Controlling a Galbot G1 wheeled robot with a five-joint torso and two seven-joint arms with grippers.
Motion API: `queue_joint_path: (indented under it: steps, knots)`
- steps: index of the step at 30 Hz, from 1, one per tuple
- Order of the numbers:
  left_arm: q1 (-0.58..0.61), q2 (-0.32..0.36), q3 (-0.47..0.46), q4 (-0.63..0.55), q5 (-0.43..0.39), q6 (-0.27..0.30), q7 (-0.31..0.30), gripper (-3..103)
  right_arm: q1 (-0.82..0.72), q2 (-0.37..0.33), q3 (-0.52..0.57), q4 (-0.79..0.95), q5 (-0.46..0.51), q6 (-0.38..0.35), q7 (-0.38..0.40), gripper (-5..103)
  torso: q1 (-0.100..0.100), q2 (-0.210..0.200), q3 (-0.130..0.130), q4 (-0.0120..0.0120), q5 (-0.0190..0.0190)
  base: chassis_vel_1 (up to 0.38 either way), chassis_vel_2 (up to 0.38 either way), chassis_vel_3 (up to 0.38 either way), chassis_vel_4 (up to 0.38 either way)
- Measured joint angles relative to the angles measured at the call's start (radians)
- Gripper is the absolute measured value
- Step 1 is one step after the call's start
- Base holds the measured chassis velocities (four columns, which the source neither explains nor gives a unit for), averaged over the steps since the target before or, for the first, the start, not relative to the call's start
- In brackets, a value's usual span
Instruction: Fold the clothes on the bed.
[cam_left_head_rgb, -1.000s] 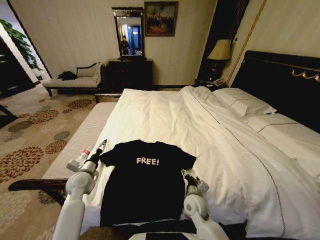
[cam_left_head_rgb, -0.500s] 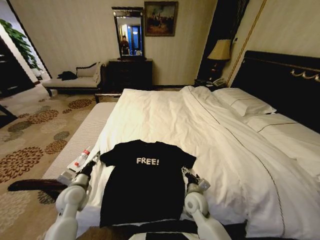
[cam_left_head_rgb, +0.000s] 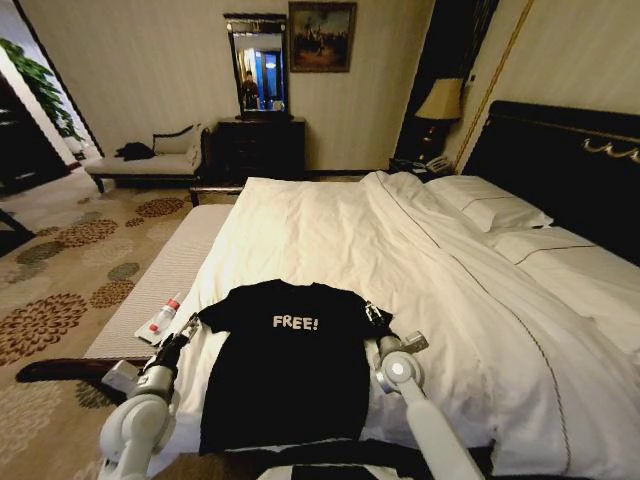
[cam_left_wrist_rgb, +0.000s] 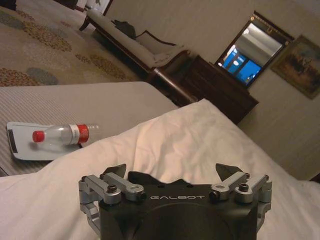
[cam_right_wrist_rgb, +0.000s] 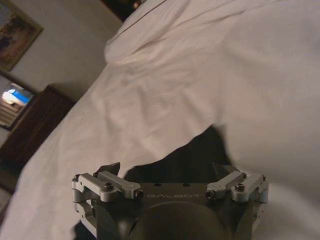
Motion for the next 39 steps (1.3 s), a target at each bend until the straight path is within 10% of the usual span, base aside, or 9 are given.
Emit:
queue_joint_path:
  steps: [24,39]
  knots:
    - [0.029,-0.014,-0.017,-0.029,-0.011,-0.008,-0.001,100,0.072,-0.009,0.086,-0.200,0.035,0.028,-0.137,101,0.000,0.000,0.000,0.0001,-0.0003,0.000,0.000,0.000,0.000]
    - [0.012,-0.010,-0.010,0.002,-0.017,-0.009,-0.001,100,0.082,-0.004,0.074,-0.228,0.028,0.039,-0.166,50,0.000,0.000,0.000,0.0001,-0.0003,0.000,0.000,0.000,0.000]
